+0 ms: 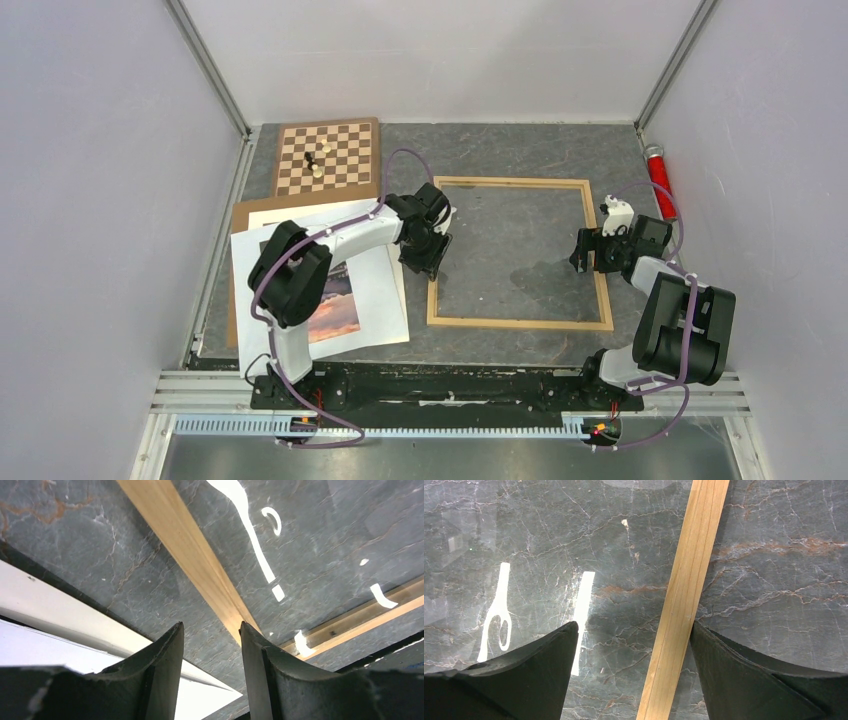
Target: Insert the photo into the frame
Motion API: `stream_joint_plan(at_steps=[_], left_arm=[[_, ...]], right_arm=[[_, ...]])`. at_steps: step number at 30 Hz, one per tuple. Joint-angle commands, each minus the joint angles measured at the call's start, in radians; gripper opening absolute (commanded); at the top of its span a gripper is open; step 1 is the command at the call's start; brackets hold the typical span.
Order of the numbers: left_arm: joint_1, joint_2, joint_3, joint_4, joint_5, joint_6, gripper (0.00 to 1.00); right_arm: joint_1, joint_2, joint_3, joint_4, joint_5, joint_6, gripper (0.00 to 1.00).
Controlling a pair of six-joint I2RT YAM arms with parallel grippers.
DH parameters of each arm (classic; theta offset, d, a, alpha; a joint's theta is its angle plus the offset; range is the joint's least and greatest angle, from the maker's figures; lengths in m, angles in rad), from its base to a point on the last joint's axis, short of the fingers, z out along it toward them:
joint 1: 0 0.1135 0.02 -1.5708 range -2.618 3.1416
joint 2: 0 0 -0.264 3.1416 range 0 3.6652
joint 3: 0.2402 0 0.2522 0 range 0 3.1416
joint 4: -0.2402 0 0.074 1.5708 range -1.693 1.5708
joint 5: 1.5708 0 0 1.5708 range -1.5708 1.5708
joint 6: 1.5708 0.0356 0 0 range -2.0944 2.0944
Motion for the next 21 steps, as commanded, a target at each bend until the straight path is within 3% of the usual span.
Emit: stream_joint_plan(at_steps=[1,21], left_arm=[[0.001,-0.049,-0.044,0.03,-0.004,0.032,0.53],[-0.017,-0.036,-0.107,0.064,0.071,-0.01,0.53]], right_arm=[[0.007,0.029,-0.031,-0.093,-0.024,0.019,0.85],[0.007,0.029,-0.031,-0.092,-0.021,0.022,0.85]])
